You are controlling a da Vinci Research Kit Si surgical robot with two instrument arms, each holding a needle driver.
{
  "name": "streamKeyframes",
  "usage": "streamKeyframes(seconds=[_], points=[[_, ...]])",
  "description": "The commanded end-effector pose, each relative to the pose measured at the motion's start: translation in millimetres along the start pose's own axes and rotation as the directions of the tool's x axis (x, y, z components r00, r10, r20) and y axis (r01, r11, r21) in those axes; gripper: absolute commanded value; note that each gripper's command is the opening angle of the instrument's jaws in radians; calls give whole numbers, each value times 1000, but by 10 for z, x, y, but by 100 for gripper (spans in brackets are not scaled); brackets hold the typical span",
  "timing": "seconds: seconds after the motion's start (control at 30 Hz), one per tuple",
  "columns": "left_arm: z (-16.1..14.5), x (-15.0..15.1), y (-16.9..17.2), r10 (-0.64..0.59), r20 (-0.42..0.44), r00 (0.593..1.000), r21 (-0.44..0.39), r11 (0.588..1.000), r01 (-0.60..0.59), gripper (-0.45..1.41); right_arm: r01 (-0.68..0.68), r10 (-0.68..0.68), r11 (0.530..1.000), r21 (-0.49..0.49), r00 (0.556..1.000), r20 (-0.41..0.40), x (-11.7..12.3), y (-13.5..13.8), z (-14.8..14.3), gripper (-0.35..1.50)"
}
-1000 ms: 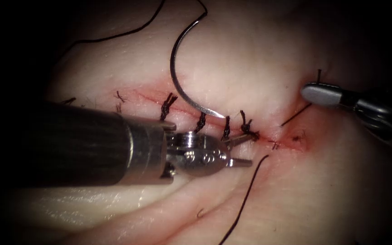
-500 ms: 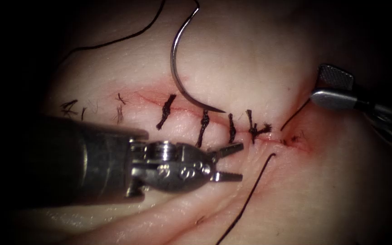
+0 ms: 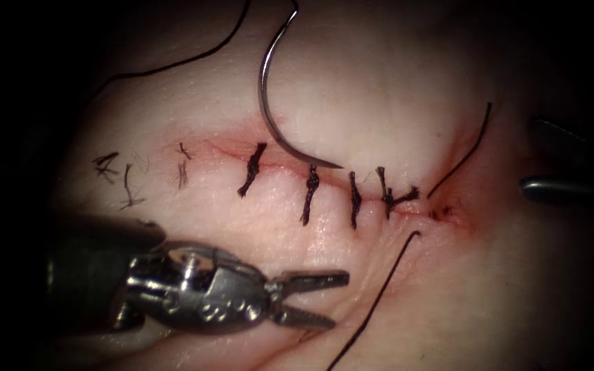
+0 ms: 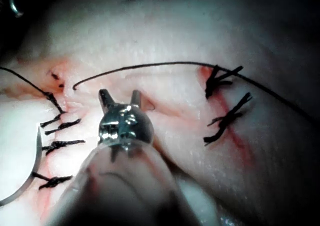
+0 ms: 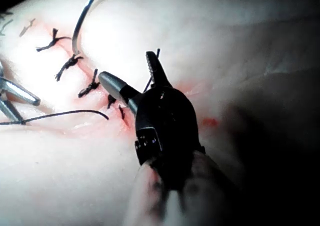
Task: Wound Closure
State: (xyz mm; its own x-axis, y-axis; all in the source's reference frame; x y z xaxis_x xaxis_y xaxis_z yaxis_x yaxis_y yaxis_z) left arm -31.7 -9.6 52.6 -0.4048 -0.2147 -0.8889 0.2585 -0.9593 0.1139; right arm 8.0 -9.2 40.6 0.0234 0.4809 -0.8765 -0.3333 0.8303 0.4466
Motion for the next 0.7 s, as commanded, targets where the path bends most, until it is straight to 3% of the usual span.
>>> streamKeyframes(seconds=[0.03,0.1,0.13,0.33,0.5,0.7], points=[[9,-1,-3,30,-54,998,7,1000,-30,34,31,-32,999,22,999,18,-3,0,8,147],[9,0,-3,39,-76,996,10,999,-38,33,44,-44,999,28,999,14,-3,0,8,147],[8,4,-5,55,-133,990,29,998,-52,31,71,-71,997,37,997,9,-7,0,7,145],[2,18,-14,67,-170,983,70,996,-55,29,84,-85,995,47,996,18,-18,-1,7,140],[1,28,-7,91,-183,979,69,994,-79,29,92,-92,995,47,996,16,-24,-2,7,140],[6,24,4,114,-134,984,14,993,-113,31,97,-97,993,64,995,8,-23,-5,7,140]])
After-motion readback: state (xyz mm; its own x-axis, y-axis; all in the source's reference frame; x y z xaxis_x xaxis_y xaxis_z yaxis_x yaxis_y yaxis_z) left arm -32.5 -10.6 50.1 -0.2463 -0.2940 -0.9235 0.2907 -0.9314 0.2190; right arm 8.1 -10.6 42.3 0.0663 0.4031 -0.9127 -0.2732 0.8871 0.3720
